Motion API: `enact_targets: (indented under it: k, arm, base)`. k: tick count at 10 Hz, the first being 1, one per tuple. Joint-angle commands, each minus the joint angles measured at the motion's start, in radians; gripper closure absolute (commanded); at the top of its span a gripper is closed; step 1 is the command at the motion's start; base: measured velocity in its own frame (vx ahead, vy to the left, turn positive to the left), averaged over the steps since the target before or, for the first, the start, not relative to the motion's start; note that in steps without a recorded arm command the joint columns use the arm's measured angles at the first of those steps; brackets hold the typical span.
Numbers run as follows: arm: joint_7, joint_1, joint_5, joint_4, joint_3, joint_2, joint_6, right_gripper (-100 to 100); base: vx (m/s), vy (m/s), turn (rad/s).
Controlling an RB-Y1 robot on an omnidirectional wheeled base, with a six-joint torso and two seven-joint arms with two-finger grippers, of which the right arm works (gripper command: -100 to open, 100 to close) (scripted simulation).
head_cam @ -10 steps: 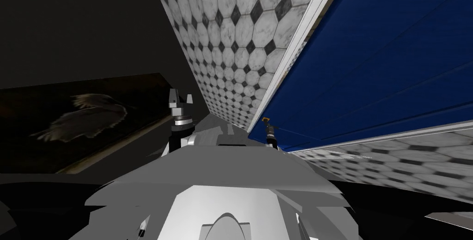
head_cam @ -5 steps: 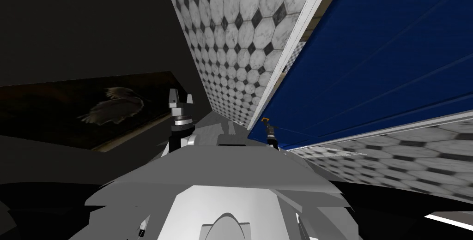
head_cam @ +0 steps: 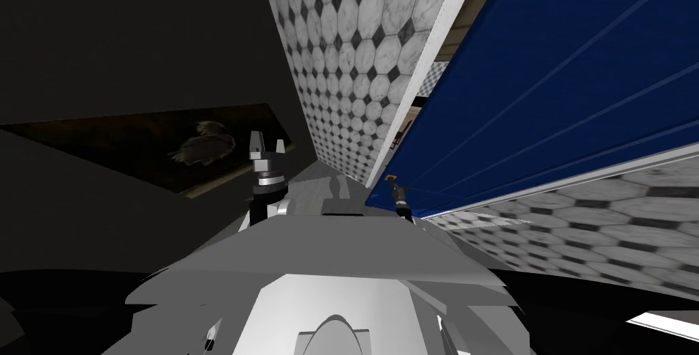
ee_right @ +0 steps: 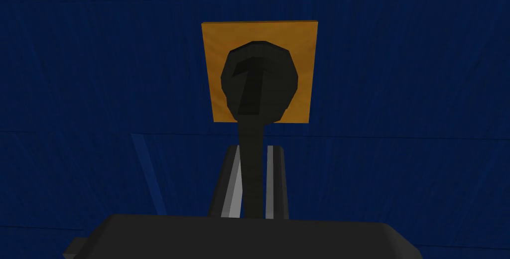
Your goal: Pull the door open
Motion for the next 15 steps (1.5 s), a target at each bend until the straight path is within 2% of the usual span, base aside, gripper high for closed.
enact_targets:
  k: [1,2,3,8,9,10,11,12,15]
  arm:
    - [-0.020,0.009,0.010,-0.003,0.018,-0.009,-0.013,100]
    - [-0.012,0.005,0.006,-0.001,0.011,-0.005,-0.007,100]
    - [-0.036,0.023,0.019,0.001,0.031,-0.019,-0.033,100]
    - [-0.103,0.068,0.050,0.001,0.082,-0.067,-0.110,100]
    - [-0.112,0.074,0.054,0.001,0.088,-0.073,-0.119,100]
    - [-0.104,0.071,0.052,0.000,0.086,-0.067,-0.107,100]
    - [-0.118,0.087,0.057,0.011,0.094,-0.077,-0.138,100]
    - [-0.121,0.091,0.058,0.013,0.096,-0.080,-0.145,100]
    - [-0.146,0.121,0.064,0.028,0.109,-0.105,-0.205,100]
  base:
    - [-0.245,-0.071,0.085]
    - [-0.114,-0.031,0.027]
    - [-0.178,-0.030,0.147]
    - [-0.247,-0.065,0.114]
    - [-0.174,-0.068,0.067]
    - [-0.075,-0.023,0.015]
    - [-0.151,-0.061,0.204]
    - [-0.195,-0.093,0.163]
    - [-0.226,-0.084,0.188]
